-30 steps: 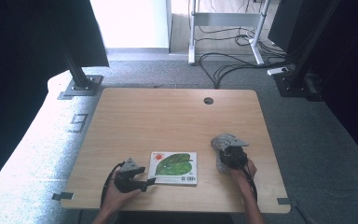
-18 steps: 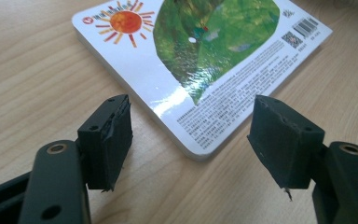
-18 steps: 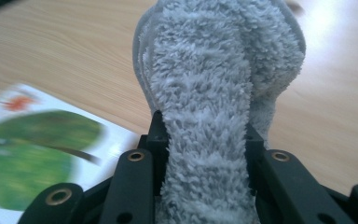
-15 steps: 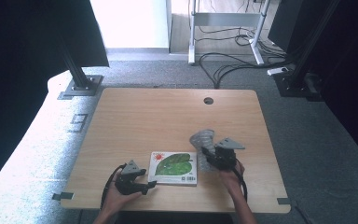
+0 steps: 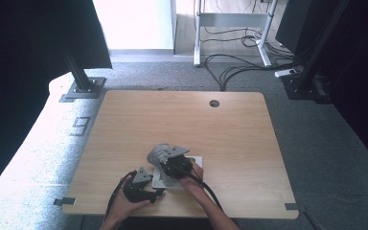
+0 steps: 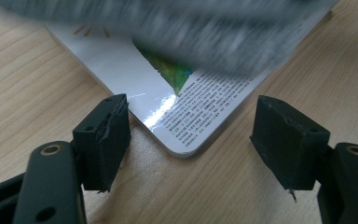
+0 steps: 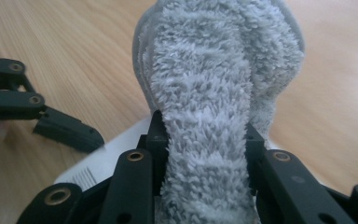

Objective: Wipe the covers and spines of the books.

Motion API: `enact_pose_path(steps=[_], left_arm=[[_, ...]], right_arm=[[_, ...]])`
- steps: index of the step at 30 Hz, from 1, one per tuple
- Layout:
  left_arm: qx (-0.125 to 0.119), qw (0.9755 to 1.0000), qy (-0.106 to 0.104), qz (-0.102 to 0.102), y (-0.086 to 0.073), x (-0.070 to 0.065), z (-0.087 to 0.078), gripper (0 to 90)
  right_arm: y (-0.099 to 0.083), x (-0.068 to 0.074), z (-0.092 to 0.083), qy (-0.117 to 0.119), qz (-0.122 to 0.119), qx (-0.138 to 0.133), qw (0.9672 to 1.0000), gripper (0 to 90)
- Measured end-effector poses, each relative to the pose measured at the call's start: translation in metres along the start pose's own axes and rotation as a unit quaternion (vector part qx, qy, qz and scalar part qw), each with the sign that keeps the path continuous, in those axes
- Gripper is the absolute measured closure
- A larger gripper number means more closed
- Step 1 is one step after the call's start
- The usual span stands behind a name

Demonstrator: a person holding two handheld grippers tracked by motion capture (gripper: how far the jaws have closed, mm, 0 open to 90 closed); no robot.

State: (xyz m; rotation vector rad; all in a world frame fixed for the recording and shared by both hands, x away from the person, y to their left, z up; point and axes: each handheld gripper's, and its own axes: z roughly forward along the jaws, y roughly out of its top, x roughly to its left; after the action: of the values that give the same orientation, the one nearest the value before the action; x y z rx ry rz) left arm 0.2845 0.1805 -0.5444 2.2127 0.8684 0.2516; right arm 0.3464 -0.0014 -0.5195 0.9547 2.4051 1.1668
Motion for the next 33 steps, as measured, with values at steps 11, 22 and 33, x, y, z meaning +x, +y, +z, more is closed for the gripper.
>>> enact_pose_path(steps=[11, 22, 33], left_arm=[[-0.005, 0.9999, -0.006, -0.01, 0.0, 0.003, 0.0, 28.9], [-0.007, 1.0, -0.003, -0.006, 0.0, 0.002, 0.001, 29.1], [-0.005, 1.0, 0.001, -0.004, 0.001, 0.0, 0.002, 28.6]], right_arm=[[-0.005, -0.005, 0.005, -0.035, 0.005, 0.013, 0.9993, 64.4], [-0.053, -0.055, -0.051, -0.104, 0.069, -0.015, 0.9921, 64.2], [-0.035, -0.039, -0.054, -0.091, 0.065, -0.049, 0.9925, 64.2]])
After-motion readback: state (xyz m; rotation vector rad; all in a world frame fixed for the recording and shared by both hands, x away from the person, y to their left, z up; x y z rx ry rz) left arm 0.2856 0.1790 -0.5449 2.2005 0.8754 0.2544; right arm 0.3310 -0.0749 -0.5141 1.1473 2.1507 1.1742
